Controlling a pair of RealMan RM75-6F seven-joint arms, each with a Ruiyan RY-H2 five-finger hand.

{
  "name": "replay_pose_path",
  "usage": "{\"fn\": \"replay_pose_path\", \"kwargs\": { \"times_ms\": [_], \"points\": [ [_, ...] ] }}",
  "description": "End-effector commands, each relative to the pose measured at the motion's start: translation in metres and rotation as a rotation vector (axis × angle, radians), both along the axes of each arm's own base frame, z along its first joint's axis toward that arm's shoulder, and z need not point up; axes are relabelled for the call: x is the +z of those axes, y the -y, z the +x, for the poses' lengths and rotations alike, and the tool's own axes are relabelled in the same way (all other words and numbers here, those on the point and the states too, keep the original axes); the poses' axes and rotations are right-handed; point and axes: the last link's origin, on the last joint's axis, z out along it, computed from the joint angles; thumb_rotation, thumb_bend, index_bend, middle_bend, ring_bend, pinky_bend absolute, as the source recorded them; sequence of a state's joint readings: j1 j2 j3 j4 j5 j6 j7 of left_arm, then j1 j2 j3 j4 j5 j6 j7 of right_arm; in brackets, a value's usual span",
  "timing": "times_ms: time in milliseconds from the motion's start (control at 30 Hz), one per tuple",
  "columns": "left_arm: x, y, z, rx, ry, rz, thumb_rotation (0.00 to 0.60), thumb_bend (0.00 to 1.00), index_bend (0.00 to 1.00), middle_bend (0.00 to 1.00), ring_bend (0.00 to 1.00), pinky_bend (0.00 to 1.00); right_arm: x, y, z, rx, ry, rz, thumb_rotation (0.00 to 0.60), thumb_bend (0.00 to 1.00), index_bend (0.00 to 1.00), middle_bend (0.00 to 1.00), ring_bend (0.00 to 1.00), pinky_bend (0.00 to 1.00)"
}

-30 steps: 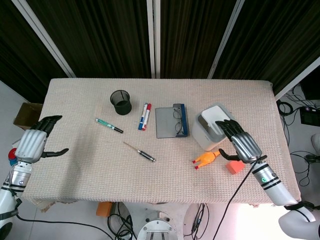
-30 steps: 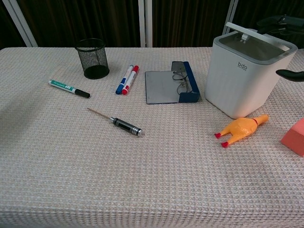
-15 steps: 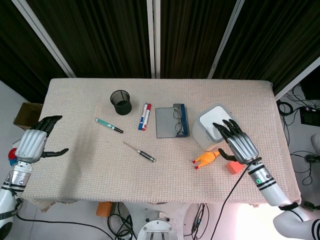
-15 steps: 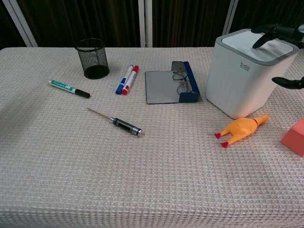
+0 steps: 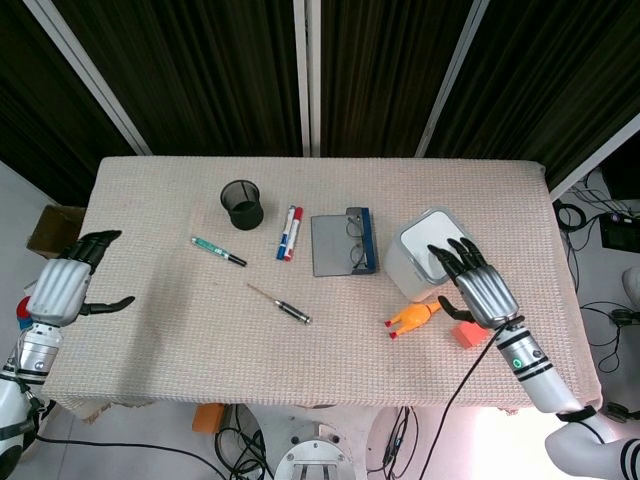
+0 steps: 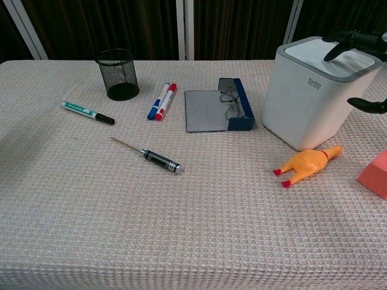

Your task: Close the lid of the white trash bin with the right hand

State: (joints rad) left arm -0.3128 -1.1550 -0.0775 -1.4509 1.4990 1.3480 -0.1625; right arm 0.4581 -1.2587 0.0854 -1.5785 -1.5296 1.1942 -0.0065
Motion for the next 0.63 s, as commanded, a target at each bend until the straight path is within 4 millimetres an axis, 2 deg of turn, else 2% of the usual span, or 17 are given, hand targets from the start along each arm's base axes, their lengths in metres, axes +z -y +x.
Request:
{"fn": "replay_pose_path", "kwargs": {
  "times_ms": [33,100,200,300,433,533,633],
  "points": [
    [0.003,0.005,0.001,-0.007,-0.013,0.008,0.465,0.10,0.11,0.14,0.12,0.26,0.020,-0.015,0.004,0.087,0.048,-0.142,0.600,0.30,0.00,0.08,0.00,0.00],
    [0.004,0.010,0.002,-0.009,-0.026,0.014,0.467,0.10,0.11,0.14,0.12,0.26,0.031,-0.026,-0.005,0.073,0.027,-0.195,0.600,0.30,0.00,0.03,0.00,0.00],
    [0.006,0.026,0.000,0.002,-0.061,0.020,0.464,0.10,0.11,0.14,0.12,0.26,0.048,-0.054,-0.030,-0.026,-0.054,-0.315,0.600,0.29,0.00,0.00,0.00,0.00],
    [0.006,0.050,-0.005,0.034,-0.090,0.035,0.452,0.09,0.11,0.14,0.12,0.26,0.060,-0.085,-0.067,-0.191,-0.119,-0.436,0.600,0.29,0.00,0.00,0.00,0.00],
    [0.005,0.080,-0.015,0.078,-0.122,0.062,0.391,0.09,0.11,0.14,0.12,0.26,0.069,-0.120,-0.116,-0.406,-0.101,-0.477,0.600,0.29,0.00,0.00,0.00,0.00],
    [0.002,0.091,-0.018,0.094,-0.102,0.059,0.389,0.09,0.11,0.14,0.12,0.26,0.073,-0.131,-0.138,-0.471,-0.112,-0.486,0.600,0.29,0.00,0.00,0.00,0.00],
    [0.000,0.093,-0.023,0.107,-0.070,0.059,0.388,0.09,0.11,0.14,0.12,0.26,0.069,-0.130,-0.148,-0.470,-0.099,-0.490,0.600,0.29,0.00,0.00,0.00,0.00]
  ]
}}
